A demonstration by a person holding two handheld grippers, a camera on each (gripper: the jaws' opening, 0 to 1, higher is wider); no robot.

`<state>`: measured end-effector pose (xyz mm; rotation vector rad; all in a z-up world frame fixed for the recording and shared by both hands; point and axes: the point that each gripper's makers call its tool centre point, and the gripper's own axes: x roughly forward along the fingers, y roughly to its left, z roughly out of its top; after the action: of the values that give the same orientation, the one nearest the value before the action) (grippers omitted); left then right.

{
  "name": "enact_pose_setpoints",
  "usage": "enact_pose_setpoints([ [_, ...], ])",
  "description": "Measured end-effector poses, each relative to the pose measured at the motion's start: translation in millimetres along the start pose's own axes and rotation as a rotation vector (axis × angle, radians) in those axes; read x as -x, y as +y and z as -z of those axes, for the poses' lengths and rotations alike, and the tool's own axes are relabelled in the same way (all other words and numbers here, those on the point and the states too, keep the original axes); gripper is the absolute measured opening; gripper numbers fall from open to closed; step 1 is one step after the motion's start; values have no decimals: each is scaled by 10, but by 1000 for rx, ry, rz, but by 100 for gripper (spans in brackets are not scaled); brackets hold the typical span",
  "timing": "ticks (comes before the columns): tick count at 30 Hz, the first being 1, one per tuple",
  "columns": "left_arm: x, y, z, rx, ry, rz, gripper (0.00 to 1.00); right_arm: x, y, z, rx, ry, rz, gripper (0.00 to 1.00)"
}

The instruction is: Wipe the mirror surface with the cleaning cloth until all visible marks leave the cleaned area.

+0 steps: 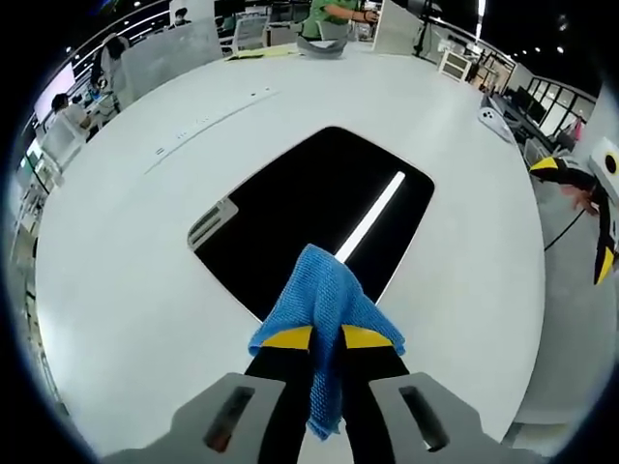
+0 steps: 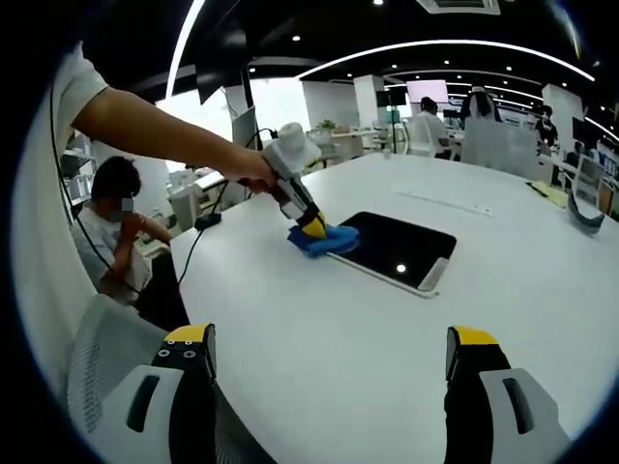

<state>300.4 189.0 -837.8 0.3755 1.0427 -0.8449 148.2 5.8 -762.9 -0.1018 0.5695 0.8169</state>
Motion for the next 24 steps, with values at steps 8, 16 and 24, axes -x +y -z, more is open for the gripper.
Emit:
enact_pose_setpoints([
  [8,-2,16,-9,8,-2,-6,8,29,-2,37,-5,4,2,99],
  [16,-8,32,-18,20,-2,-15,8,47,-6,53,-5,8,5,99],
  [24,-15,50,-30,28,-3,-22,8,52,-3,57,-5,8,4,99],
])
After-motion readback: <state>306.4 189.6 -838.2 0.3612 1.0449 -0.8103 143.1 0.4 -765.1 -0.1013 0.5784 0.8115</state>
